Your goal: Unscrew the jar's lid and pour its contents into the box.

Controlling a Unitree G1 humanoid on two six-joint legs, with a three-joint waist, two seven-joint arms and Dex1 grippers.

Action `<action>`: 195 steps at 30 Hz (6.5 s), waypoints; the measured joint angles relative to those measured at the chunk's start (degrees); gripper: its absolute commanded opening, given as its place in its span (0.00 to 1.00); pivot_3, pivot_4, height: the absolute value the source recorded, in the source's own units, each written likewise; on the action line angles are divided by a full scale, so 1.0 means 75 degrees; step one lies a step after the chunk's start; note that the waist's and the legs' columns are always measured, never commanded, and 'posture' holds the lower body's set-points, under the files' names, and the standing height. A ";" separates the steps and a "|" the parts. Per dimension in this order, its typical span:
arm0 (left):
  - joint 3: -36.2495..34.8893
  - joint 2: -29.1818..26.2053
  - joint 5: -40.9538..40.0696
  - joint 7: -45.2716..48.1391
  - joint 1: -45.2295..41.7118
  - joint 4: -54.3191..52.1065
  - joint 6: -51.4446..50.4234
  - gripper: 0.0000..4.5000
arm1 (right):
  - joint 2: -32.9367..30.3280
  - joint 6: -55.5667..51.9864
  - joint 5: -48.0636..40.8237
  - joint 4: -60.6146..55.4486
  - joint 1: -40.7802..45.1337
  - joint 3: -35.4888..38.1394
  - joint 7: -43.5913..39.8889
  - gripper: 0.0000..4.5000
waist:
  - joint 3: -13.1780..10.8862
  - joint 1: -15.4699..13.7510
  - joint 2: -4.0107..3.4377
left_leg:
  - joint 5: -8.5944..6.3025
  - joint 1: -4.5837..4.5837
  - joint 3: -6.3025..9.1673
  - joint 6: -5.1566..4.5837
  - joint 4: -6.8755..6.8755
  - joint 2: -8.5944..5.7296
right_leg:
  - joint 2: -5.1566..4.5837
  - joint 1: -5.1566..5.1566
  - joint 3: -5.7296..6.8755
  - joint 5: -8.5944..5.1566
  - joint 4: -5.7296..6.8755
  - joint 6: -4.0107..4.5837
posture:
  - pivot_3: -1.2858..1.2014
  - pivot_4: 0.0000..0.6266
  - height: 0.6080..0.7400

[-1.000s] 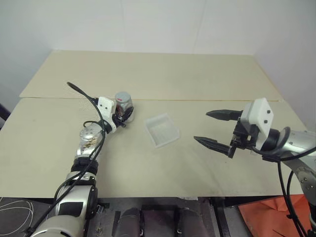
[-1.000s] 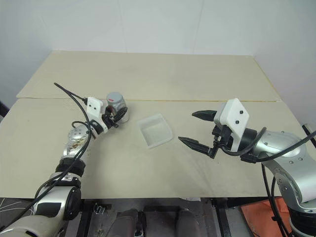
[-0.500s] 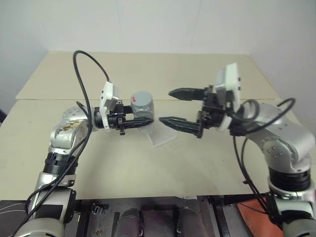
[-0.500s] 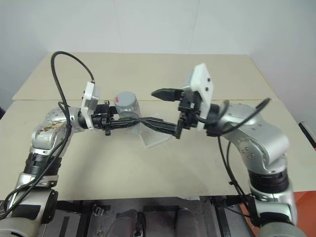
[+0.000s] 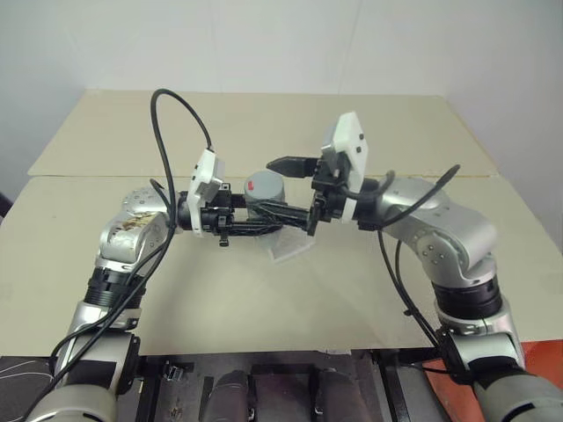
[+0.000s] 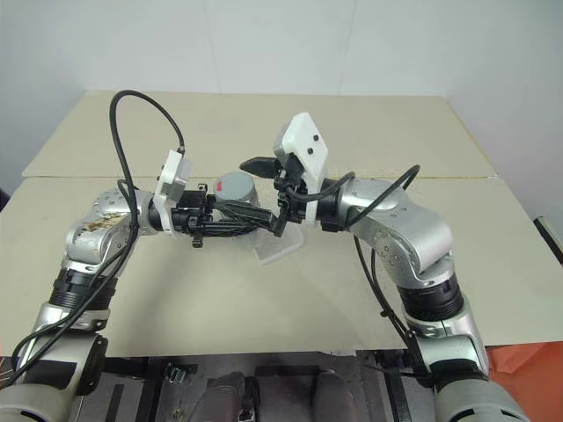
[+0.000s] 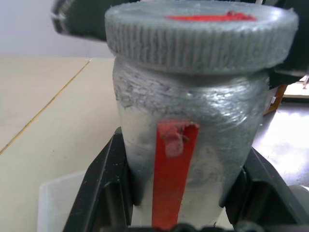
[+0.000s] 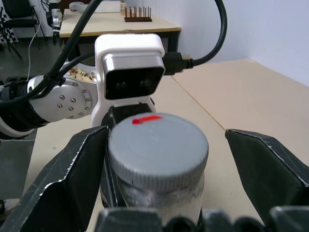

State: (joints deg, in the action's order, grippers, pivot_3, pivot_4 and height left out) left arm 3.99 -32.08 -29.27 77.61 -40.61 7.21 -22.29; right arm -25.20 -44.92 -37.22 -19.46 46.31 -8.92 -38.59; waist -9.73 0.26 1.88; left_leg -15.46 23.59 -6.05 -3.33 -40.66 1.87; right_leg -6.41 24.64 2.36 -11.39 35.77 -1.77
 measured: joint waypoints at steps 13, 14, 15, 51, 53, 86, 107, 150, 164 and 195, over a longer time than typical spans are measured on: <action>0.0062 -0.0080 -0.0052 0.0537 -0.0020 -0.0182 -0.0058 0.43 | -0.0070 0.0815 0.0002 0.1219 0.0345 -0.0085 -0.2298 0.62 | -0.0002 0.0036 -0.0003 | -0.0001 0.0011 -0.0001 -0.0003 -0.0005 -0.0003 | 0.0003 0.0011 -0.0002 0.0000 0.0002 0.0000 | 0.52 0.24 1.00; 0.0090 -0.0112 -0.0121 0.0718 -0.0057 -0.0316 -0.0101 0.43 | -0.0117 0.1125 0.0000 0.1568 0.0519 -0.0120 -0.3001 0.62 | -0.0002 0.0039 -0.0003 | -0.0002 0.0017 0.0002 -0.0005 -0.0007 -0.0003 | 0.0004 0.0016 -0.0002 0.0000 0.0004 0.0000 | 0.52 0.24 1.00; 0.0113 -0.0140 -0.0197 0.0859 -0.0096 -0.0437 -0.0153 0.43 | -0.0131 0.1349 -0.0007 0.1806 0.0653 -0.0146 -0.3535 0.62 | -0.0003 0.0044 -0.0003 | -0.0002 0.0019 0.0001 -0.0005 -0.0008 -0.0002 | 0.0007 0.0019 -0.0003 0.0000 0.0001 0.0000 | 0.52 0.24 1.00; -0.0012 -0.0013 0.0291 0.0185 -0.0001 0.0060 0.0333 0.43 | 0.0172 -0.0103 0.0313 -0.0624 -0.0257 0.0250 -0.0431 1.00 | -0.0004 0.0046 -0.0006 | 0.0042 0.0041 -0.0008 0.0068 -0.0012 0.0001 | 0.0007 0.0065 -0.0011 -0.0001 0.0024 0.0004 | 0.52 0.24 1.00; -0.0010 0.0008 0.0293 0.0184 -0.0001 0.0063 0.0337 0.43 | 0.0455 -0.0222 0.0441 -0.0616 -0.0115 0.0068 -0.0013 1.00 | -0.0004 0.0050 -0.0006 | 0.0042 0.0043 -0.0009 0.0068 -0.0012 0.0001 | 0.0007 0.0065 -0.0011 -0.0001 0.0031 0.0004 | 0.52 0.24 1.00; -0.0169 -0.0548 0.0273 -0.0147 0.0169 0.0014 0.0032 0.43 | -0.0132 0.0553 0.0800 0.0852 0.0336 0.0010 -0.0352 1.00 | -0.0004 0.0059 -0.0006 | 0.0031 0.0051 -0.0008 0.0048 -0.0012 0.0002 | 0.0008 0.0065 -0.0009 -0.0001 0.0028 0.0003 | 0.52 0.24 1.00; -0.0347 -0.0320 -0.0007 0.0188 -0.0027 0.0033 -0.0006 0.43 | -0.0064 -0.0363 -0.0005 -0.0269 0.0231 0.0773 -0.0238 1.00 | -0.0004 0.0060 -0.0006 | 0.0028 0.0056 -0.0008 0.0044 -0.0015 0.0003 | 0.0012 0.0069 -0.0011 -0.0001 0.0028 0.0003 | 0.52 0.24 1.00; -0.0505 -0.0757 -0.0048 0.0265 0.0105 -0.0236 -0.0201 0.43 | -0.0420 0.0200 0.0740 0.1400 0.0380 0.0960 -0.0162 1.00 | -0.0004 0.0001 -0.0006 | 0.0036 0.0064 -0.0020 0.0057 -0.0016 0.0001 | 0.0008 0.0071 -0.0006 0.0000 0.0023 0.0002 | 0.52 0.24 1.00; -0.0469 -0.0473 -0.0004 0.0304 -0.0082 0.0131 -0.0190 0.43 | -0.0335 0.0054 -0.0013 0.0003 0.0077 0.0970 -0.0600 1.00 | -0.0004 0.0058 -0.0006 | 0.0031 0.0065 -0.0006 0.0049 -0.0018 0.0004 | 0.0013 0.0074 -0.0008 0.0000 0.0028 0.0002 | 0.52 0.24 1.00; -0.0338 -0.0343 0.0032 0.0185 -0.0334 0.0349 -0.0058 0.43 | 0.0360 0.0276 0.0826 0.0938 0.0804 -0.0062 -0.0518 1.00 | -0.0004 0.0063 -0.0006 | 0.0040 0.0068 -0.0007 0.0063 -0.0019 0.0003 | 0.0014 0.0076 -0.0007 0.0000 0.0030 0.0002 | 0.52 0.24 1.00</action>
State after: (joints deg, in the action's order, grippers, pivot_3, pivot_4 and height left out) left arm 1.46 -34.65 -29.04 78.99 -43.11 9.83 -22.72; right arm -22.49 -42.85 -31.03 -12.43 52.35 -9.38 -42.48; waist -9.76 0.74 1.84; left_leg -15.16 24.10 -6.11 -2.86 -40.80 1.89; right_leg -6.31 25.21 2.30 -11.40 35.99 -1.75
